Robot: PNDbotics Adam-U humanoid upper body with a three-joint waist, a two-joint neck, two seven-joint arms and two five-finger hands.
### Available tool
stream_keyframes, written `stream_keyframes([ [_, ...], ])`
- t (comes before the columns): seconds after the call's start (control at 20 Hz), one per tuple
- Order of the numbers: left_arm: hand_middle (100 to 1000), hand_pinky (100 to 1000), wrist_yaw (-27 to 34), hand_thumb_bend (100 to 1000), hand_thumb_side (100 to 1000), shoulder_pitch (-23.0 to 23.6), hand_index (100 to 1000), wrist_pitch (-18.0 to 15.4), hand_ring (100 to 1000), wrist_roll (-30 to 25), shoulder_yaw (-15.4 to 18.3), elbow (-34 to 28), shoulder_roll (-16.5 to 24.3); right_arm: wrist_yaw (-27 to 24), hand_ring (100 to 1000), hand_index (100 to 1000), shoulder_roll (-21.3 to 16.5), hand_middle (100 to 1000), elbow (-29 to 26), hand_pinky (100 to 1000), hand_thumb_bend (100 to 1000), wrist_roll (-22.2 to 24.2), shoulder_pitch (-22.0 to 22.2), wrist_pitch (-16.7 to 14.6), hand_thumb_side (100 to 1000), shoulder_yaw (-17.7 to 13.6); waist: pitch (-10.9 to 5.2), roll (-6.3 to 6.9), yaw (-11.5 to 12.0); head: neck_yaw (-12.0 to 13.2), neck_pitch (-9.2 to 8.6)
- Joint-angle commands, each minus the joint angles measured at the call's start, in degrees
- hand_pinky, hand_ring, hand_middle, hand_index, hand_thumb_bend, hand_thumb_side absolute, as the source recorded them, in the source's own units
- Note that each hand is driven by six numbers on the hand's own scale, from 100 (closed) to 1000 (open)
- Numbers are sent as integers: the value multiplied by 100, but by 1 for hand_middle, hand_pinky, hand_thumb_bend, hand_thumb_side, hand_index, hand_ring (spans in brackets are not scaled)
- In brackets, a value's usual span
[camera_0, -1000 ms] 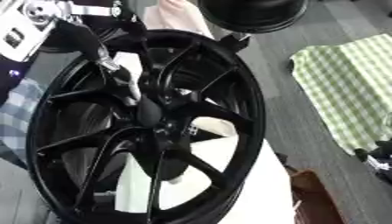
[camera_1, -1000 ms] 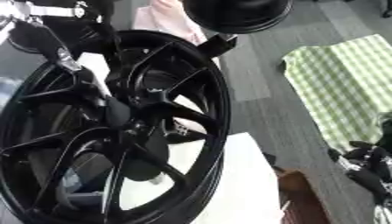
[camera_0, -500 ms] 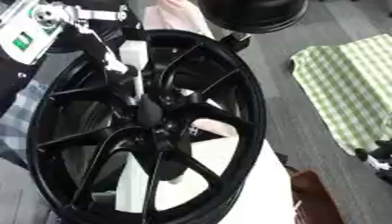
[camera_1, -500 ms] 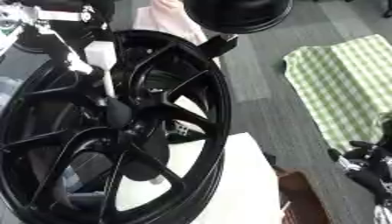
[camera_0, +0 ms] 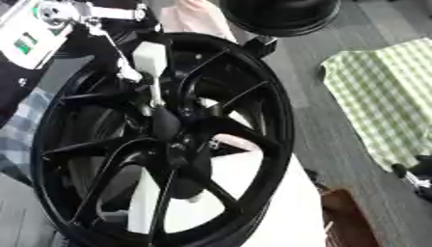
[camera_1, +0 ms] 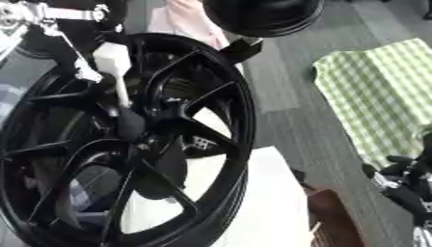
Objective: Pull the pin out of the wheel hub.
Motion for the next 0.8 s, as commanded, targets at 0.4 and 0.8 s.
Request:
stream_keyframes([
  [0.4,146,572,589,434,100,-205,351,-102,382,-614,1456,-969,848,37,607,664,-192,484,-66,472,649,-31,9,-7,215,-54,-185,-47,75,-45,-16],
  [0.8,137,570,405,424,100,634,352,259,376,665,2637,-1031,1971,22,607,664,-217,483,-60,472,649,-102,62,-18,215,-126,-184,-20,203,-86,22],
])
